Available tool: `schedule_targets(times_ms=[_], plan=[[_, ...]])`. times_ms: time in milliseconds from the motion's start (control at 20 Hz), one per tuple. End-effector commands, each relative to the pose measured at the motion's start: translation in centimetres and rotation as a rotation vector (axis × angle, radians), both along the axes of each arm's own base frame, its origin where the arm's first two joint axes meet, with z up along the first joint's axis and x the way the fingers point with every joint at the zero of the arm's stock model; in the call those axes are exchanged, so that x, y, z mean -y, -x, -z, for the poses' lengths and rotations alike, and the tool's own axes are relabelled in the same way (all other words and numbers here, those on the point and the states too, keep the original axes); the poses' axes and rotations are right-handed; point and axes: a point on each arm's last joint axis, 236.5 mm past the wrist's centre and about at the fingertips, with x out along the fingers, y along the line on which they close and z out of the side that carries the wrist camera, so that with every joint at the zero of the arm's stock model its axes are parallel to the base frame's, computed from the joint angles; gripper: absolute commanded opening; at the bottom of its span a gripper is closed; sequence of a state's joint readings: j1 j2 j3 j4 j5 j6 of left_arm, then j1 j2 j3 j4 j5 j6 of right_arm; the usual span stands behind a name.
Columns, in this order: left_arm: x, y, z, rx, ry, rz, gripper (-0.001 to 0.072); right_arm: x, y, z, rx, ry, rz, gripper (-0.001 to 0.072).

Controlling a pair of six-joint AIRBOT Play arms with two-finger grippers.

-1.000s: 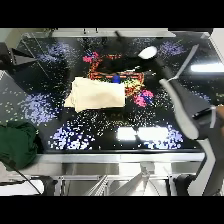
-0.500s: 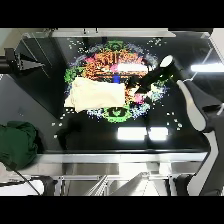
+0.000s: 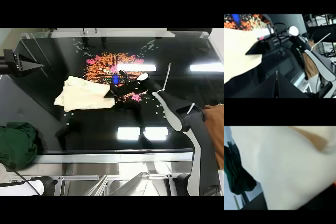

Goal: Fold the shirts.

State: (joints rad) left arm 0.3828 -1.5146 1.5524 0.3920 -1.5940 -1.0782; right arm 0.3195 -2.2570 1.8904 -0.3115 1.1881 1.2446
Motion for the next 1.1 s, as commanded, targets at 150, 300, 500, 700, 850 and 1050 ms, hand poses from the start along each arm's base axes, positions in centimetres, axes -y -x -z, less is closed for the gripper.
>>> schedule_targets(times_ms=[150, 300, 500, 700, 850, 1050], plan=[[0.4, 0.2, 0.0, 0.002, -0.002, 0.014, 0.0015, 6.3, -4.8, -16.2, 0.305, 0.004, 0.126, 0.0016], [1.1, 0.3, 0.2, -0.001, -0.010, 0.031, 0.0015, 22.1, -7.6, -22.0, 0.339, 0.316, 0.444, 0.0016], [2.6, 0.5, 0.2, 0.007, -0.012, 0.068, 0.0015, 43.0, -1.1, -24.2, 0.090, 0.591, 0.784, 0.0017], [4.4, 0.9, 0.2, 0.011, -0.013, 0.112, 0.0015, 55.4, 8.8, -24.7, -0.144, 0.826, 1.013, 0.0017], [5.3, 1.2, 0.2, 0.021, -0.016, 0.138, 0.0015, 61.6, 17.6, -23.6, -0.373, 1.055, 1.096, 0.0018], [5.9, 1.5, 0.2, 0.021, -0.017, 0.157, 0.0015, 62.9, 23.8, -20.3, -0.555, 1.020, 1.125, 0.0018]])
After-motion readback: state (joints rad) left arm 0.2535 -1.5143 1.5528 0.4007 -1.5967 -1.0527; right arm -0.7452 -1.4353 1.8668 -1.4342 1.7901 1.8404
